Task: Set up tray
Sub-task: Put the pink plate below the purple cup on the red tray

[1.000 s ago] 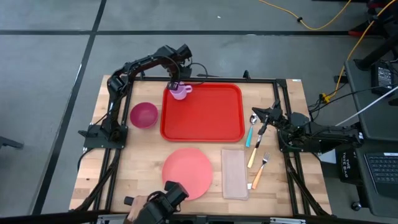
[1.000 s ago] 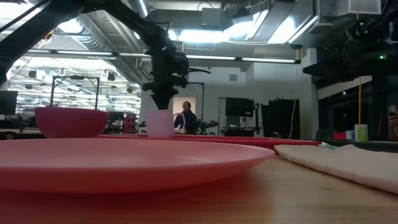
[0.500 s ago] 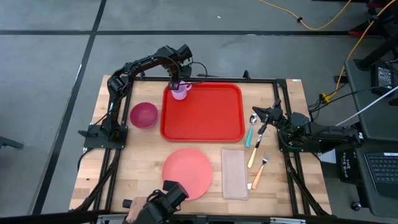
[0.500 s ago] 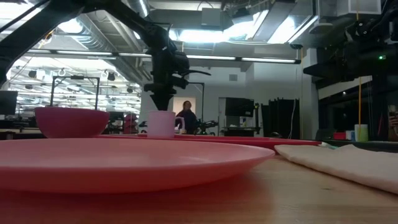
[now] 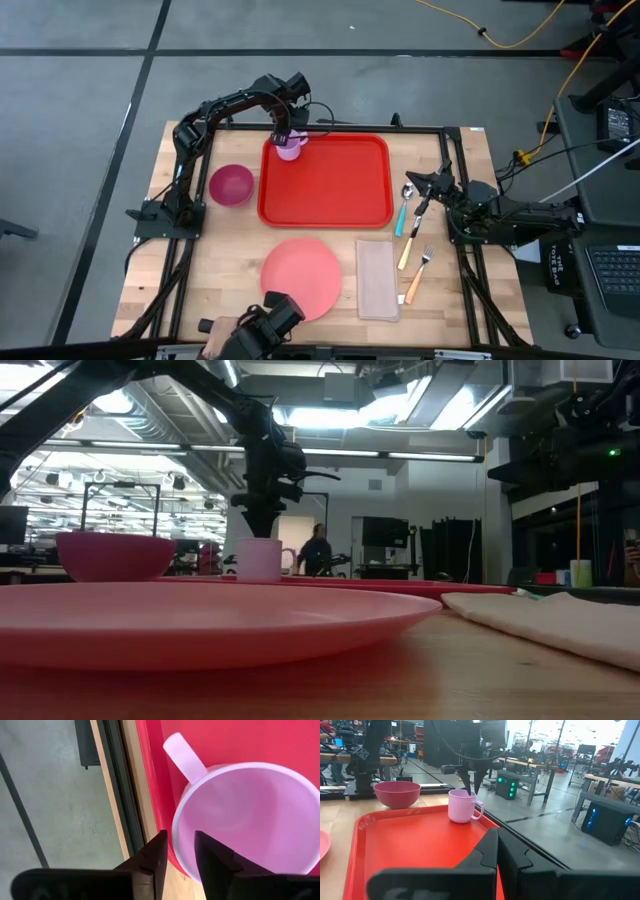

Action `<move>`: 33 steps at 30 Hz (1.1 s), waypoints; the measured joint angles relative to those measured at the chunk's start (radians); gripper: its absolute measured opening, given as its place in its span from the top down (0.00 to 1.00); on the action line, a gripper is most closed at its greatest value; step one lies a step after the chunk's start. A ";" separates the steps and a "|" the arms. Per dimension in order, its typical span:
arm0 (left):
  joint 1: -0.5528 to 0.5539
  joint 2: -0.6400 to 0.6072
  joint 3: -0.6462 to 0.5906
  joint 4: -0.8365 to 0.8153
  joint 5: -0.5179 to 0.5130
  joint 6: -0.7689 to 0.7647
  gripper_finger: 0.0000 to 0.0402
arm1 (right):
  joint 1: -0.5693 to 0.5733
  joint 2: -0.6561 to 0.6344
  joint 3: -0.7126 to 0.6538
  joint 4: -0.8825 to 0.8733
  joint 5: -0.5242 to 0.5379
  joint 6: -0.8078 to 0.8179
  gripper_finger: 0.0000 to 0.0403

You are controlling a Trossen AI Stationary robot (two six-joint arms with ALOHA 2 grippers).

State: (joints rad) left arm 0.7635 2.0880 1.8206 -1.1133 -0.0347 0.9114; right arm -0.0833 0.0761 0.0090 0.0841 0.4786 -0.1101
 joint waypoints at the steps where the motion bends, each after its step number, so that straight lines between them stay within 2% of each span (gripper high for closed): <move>1: 0.000 0.000 0.000 0.000 0.000 0.000 0.78 | 0.000 0.000 0.000 0.000 0.000 0.000 0.99; 9: -0.009 -0.001 0.055 -0.023 0.003 0.000 0.78 | 0.000 0.000 0.000 0.000 0.001 0.000 0.99; 17: -0.038 -0.003 0.180 -0.158 0.006 -0.009 0.78 | 0.000 0.000 0.000 0.000 0.002 0.000 0.99; 24: -0.065 -0.050 0.233 -0.206 0.011 -0.089 0.81 | 0.000 0.000 0.000 -0.001 0.002 -0.001 0.99; 33: -0.069 -0.183 0.225 -0.192 0.242 -0.177 0.99 | 0.000 0.001 0.000 -0.006 0.001 -0.005 0.99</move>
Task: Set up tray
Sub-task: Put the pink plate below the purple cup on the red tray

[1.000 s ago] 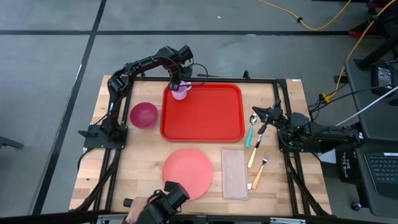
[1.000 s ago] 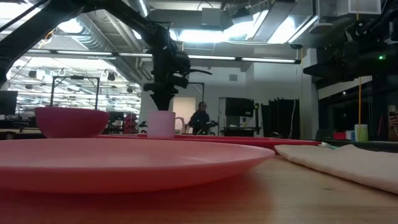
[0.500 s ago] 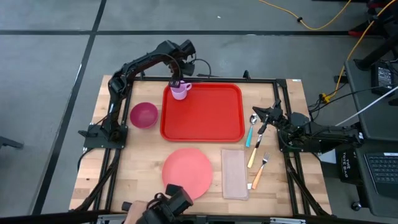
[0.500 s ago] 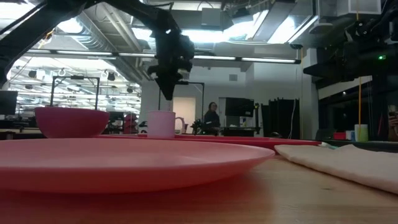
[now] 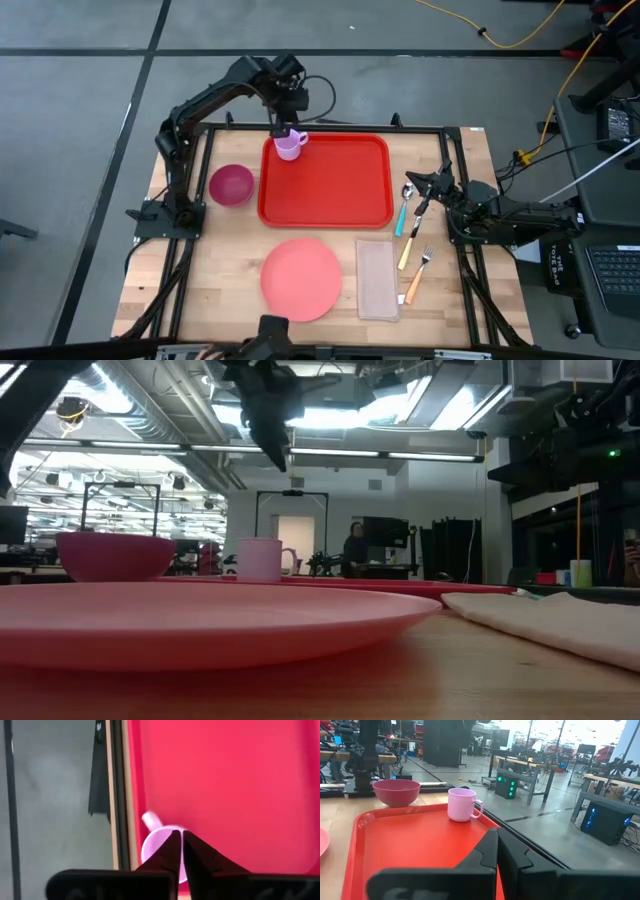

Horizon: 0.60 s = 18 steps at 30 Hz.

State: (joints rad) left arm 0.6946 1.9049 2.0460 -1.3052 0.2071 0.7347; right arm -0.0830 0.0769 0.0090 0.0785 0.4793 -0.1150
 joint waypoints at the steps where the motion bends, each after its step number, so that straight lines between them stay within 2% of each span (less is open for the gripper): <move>1: -0.005 -0.015 -0.017 0.021 0.002 -0.001 0.99 | 0.000 0.000 0.000 0.000 0.000 0.000 0.98; 6: -0.031 -0.102 -0.183 0.134 -0.001 -0.020 1.00 | 0.000 0.000 0.000 0.000 -0.010 0.004 0.97; 18: -0.077 -0.522 -0.832 0.601 -0.007 -0.194 1.00 | 0.000 0.000 0.000 -0.002 -0.037 0.005 0.97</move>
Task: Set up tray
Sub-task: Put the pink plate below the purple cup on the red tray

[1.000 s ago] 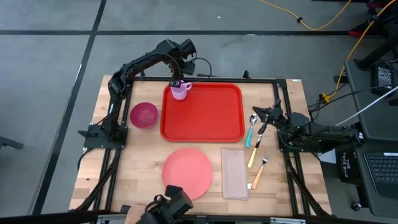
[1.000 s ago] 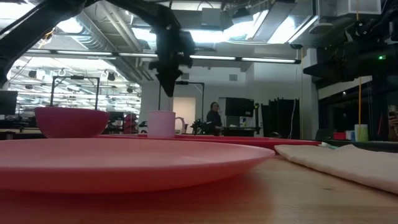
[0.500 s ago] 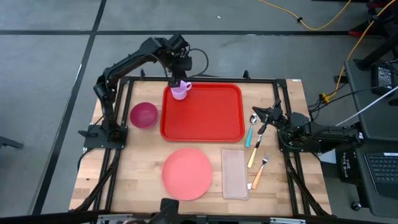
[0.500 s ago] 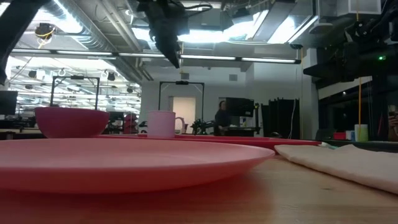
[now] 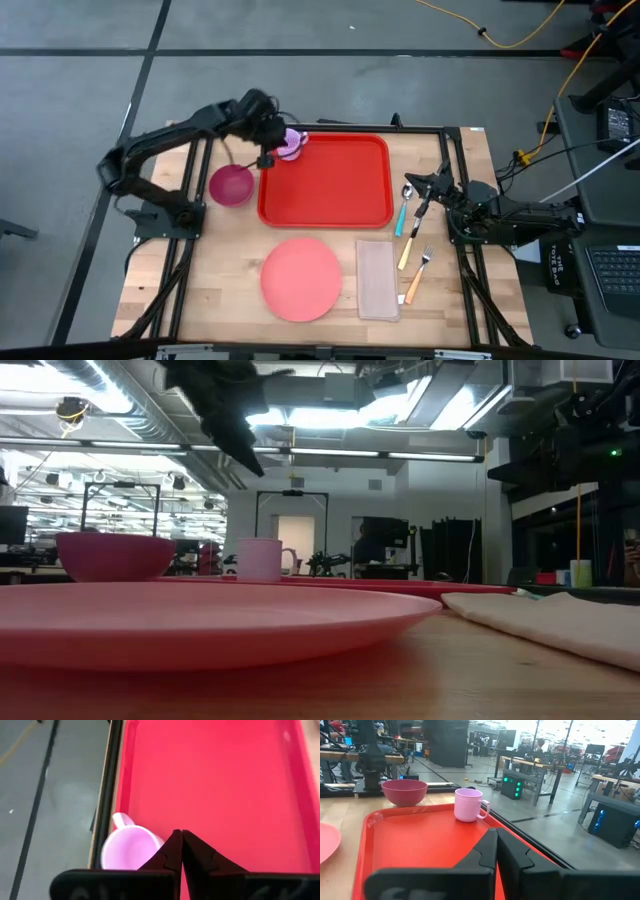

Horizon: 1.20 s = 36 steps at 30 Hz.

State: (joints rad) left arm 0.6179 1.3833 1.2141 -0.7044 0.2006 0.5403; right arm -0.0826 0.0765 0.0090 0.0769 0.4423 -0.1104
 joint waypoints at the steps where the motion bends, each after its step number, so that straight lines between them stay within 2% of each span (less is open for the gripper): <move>1: -0.009 -0.036 -0.044 0.031 -0.005 -0.024 1.00 | 0.000 0.000 0.000 0.000 0.000 0.000 0.96; 3: -0.034 -0.103 -0.120 0.064 -0.043 -0.080 0.99 | 0.000 0.000 0.000 0.000 0.000 0.000 0.95; 7: -0.106 -0.207 -0.226 0.082 -0.209 -0.183 1.00 | 0.000 0.000 0.000 0.000 0.000 0.000 0.95; 9: -0.148 -0.247 -0.263 0.090 -0.256 -0.225 1.00 | 0.000 0.000 0.000 0.000 0.000 -0.002 0.95; 18: -0.327 -0.343 -0.417 0.260 -0.264 -0.338 1.00 | 0.000 0.000 0.000 0.000 0.000 0.023 0.97; 21: -0.388 -0.353 -0.469 0.330 -0.299 -0.404 0.99 | 0.000 0.000 0.000 0.000 0.000 0.001 0.97; 27: -0.518 -0.343 -0.493 0.338 -0.454 -0.534 1.00 | 0.000 0.000 0.000 0.000 -0.019 -0.006 0.97; 36: -0.697 -0.342 -0.493 0.352 -0.552 -0.668 0.99 | 0.000 0.000 0.000 -0.008 -0.118 0.014 0.98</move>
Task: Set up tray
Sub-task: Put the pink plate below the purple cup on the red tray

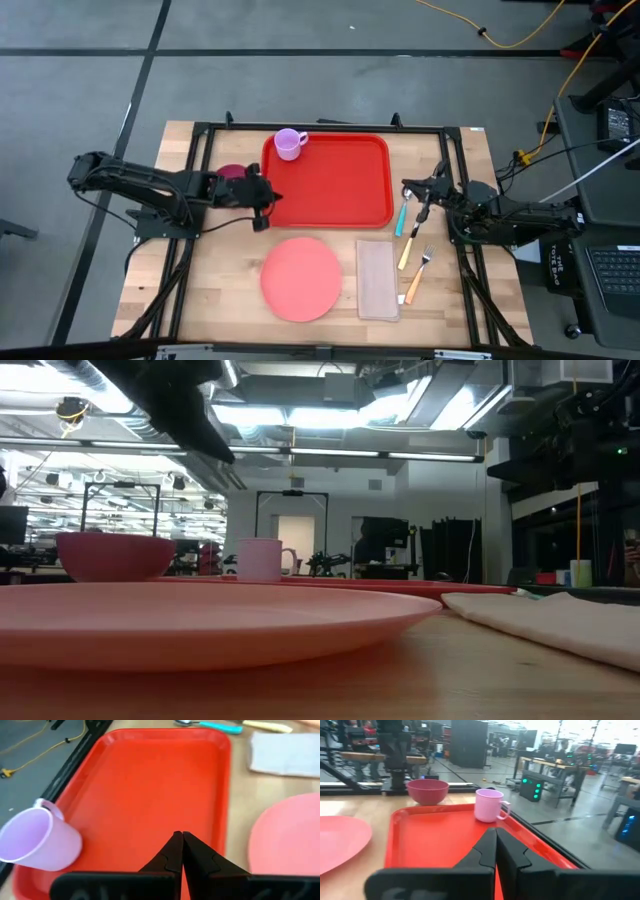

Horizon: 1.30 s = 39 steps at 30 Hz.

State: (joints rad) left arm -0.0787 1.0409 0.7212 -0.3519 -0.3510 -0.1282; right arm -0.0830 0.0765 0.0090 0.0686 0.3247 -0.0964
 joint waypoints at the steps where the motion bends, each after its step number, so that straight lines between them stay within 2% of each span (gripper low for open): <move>1: -0.018 0.000 0.000 0.000 -0.006 -0.019 0.99 | 0.000 0.000 0.000 -0.001 -0.007 0.006 0.98; 6: -0.097 0.002 0.000 -0.003 -0.009 -0.116 1.00 | 0.000 0.000 0.000 -0.002 -0.016 0.012 0.98; 12: -0.175 0.044 0.000 -0.010 -0.025 -0.214 1.00 | 0.019 0.010 0.000 -0.014 -0.112 0.047 0.99; 19: -0.196 0.070 0.000 -0.013 -0.021 -0.289 0.99 | 0.085 0.073 0.000 -0.015 -0.116 0.111 0.99; 28: -0.223 0.101 0.116 -0.164 -0.034 -0.366 0.99 | 0.205 0.146 0.020 0.010 -0.004 0.118 1.00; 35: -0.255 0.225 0.229 -0.223 -0.005 -0.417 0.99 | 0.291 0.256 0.110 0.004 0.077 0.119 1.00; 39: -0.263 0.311 0.319 -0.357 0.029 -0.519 0.99 | 0.327 0.339 0.137 0.001 0.088 0.132 1.00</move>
State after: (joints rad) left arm -0.3416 1.3515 1.0398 -0.7090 -0.3223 -0.6472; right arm 0.2439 0.4158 0.1457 0.0700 0.4128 0.0357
